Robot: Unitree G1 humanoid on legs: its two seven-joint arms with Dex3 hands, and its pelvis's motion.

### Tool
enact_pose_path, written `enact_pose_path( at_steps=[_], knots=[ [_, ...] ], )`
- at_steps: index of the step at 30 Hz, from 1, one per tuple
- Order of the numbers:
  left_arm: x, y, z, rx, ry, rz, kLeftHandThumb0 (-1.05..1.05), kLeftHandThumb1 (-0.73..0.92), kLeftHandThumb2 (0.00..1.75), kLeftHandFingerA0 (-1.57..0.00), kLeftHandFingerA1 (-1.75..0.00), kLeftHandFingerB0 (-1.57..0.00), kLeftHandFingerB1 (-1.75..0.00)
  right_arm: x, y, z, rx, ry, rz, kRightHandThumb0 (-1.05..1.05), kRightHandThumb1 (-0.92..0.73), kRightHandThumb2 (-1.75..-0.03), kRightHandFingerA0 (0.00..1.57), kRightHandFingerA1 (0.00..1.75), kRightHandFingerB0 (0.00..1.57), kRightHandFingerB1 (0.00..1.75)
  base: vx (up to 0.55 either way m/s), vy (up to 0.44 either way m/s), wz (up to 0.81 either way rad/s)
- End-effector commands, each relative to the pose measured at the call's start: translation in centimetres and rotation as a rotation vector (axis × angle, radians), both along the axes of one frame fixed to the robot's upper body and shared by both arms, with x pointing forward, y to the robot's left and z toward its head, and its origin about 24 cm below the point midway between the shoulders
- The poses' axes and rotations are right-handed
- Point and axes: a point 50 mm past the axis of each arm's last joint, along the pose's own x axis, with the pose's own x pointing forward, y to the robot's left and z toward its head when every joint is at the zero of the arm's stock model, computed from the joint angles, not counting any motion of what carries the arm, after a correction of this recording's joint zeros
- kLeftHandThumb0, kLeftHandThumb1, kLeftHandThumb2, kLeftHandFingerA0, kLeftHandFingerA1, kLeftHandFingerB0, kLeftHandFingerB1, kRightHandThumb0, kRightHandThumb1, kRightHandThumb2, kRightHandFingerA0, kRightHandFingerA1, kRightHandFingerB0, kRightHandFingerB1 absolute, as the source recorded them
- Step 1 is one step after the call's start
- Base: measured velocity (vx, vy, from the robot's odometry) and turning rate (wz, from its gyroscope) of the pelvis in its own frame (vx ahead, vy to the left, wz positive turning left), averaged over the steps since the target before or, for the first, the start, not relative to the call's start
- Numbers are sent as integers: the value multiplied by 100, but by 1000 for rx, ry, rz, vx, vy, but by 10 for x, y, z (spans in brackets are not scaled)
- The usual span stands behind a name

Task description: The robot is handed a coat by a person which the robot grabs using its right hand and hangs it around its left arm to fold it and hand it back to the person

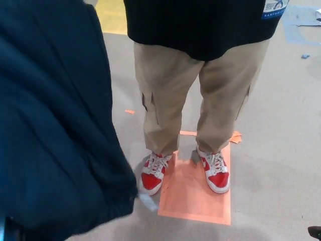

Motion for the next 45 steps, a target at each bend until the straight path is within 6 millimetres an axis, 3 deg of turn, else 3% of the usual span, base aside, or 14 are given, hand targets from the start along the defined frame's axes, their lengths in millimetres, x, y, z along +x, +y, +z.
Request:
enact_pose_path(
  at_steps=[1,3,5,9,10,20,21,22,26,31,32,34,35,45],
  knots=[
    [-1,7,0,-10,25,26,-74,84,66,-14,-28,-13,-27,-3,-10,3,-25,7,-17,-35,-54,-110,0,48,0,47,0,0,0],
    [-1,6,-1,-11,27,21,-86,71,101,-2,-39,-2,-36,-3,-11,2,-46,14,-9,-74,-90,-68,19,30,19,29,0,0,0],
    [-1,7,-1,-12,21,24,-37,48,106,0,-48,0,-47,-4,-11,2,-42,18,-5,-73,-91,-68,18,30,19,29,0,0,0],
    [-1,7,-1,-11,24,23,-85,68,99,-7,-41,-9,-41,-5,-11,2,-58,20,17,-72,-92,-68,19,30,20,29,0,0,0],
    [-1,8,-1,-13,19,28,-37,47,105,0,-48,0,-47,-4,-11,3,-55,15,22,-71,-92,-68,19,29,20,29,0,0,0],
    [-3,8,-3,-12,16,12,-36,50,106,0,-48,0,-47,-5,-11,2,-51,33,10,-72,-90,-68,19,29,21,29,0,0,0],
    [-3,8,-4,7,17,3,-79,69,101,-1,-39,-6,-41,-6,-11,1,-43,29,-7,-71,-89,-68,19,29,23,29,0,0,0],
    [-4,8,-5,17,20,6,-36,51,107,0,-49,0,-47,-5,-11,2,-59,32,22,-70,-92,-69,19,29,22,29,0,0,0],
    [-7,10,-11,28,29,-1,-36,52,108,0,-48,0,-46,-6,-10,1,-60,33,33,-71,-92,-69,19,29,22,29,0,0,0],
    [-20,8,-36,31,46,-23,-77,66,98,-3,-41,-2,-39,-9,-12,0,-59,37,18,-69,-91,-68,21,29,24,29,0,0,0],
    [-23,9,-42,33,53,-24,-36,51,107,0,-49,0,-46,-9,-11,0,-59,38,23,-69,-92,-68,21,30,24,30,0,0,0],
    [-28,9,-51,38,65,-24,-36,51,107,0,-49,0,-46,-10,-11,-1,-62,39,21,-69,-91,-68,22,30,25,30,0,0,0],
    [-32,10,-57,27,78,-22,-75,61,95,-11,-45,0,-37,-10,-11,-1,-52,42,5,-69,-88,-67,22,29,26,30,0,0,0],
    [-79,34,-126,-10,239,52,-67,77,86,-5,-43,-4,-29,-9,-11,-1,-44,41,-9,-69,-89,-67,23,30,27,30,0,0,0]
  ],
)
